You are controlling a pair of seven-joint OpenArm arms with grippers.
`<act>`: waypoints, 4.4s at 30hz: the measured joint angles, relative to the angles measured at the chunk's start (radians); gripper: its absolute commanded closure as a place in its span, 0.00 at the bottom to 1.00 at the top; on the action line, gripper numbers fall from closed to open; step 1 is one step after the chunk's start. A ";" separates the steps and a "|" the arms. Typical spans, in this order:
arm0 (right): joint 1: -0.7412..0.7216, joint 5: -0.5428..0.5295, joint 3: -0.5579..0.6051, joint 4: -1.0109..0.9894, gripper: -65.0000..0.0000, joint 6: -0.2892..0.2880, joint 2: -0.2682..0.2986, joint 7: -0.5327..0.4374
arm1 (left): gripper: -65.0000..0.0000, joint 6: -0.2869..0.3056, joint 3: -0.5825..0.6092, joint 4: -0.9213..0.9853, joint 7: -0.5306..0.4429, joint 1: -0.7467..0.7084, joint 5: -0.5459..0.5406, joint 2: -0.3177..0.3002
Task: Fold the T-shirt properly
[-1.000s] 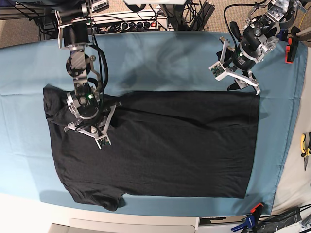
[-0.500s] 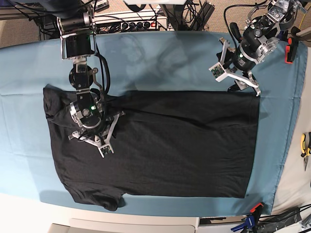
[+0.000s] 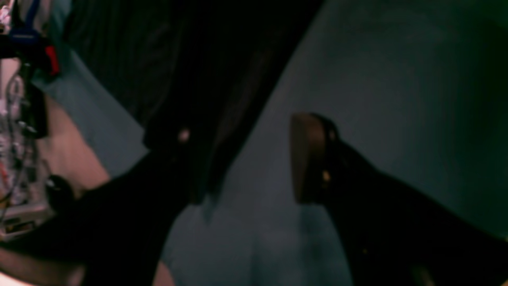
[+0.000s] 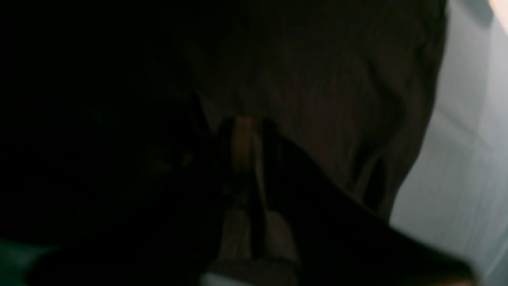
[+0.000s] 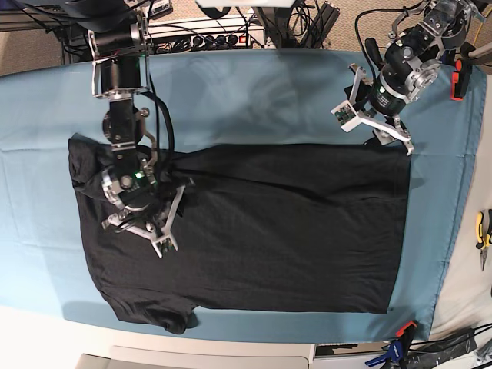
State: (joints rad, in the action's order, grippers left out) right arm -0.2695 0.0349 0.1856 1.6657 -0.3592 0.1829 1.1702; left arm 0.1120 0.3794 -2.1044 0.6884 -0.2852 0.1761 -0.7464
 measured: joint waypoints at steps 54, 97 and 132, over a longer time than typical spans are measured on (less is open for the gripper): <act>0.431 0.083 -0.067 0.074 0.60 -0.223 0.561 -0.206 | 0.50 0.027 0.000 0.072 -0.047 0.000 0.007 -0.037; 0.344 0.163 -0.036 -0.082 1.00 -0.105 0.517 -0.290 | 0.50 0.082 0.000 0.076 -0.058 0.034 -0.005 -0.035; 0.344 0.148 -0.035 -0.082 1.00 -0.105 0.517 -0.307 | 0.66 0.087 -0.002 0.388 -0.193 0.172 0.109 -0.035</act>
State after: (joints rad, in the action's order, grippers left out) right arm 0.0746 0.1829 0.1501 1.5837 -0.4641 0.6998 0.8631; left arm 0.1993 0.3779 -1.7161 0.4957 -0.1131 0.2855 -0.7811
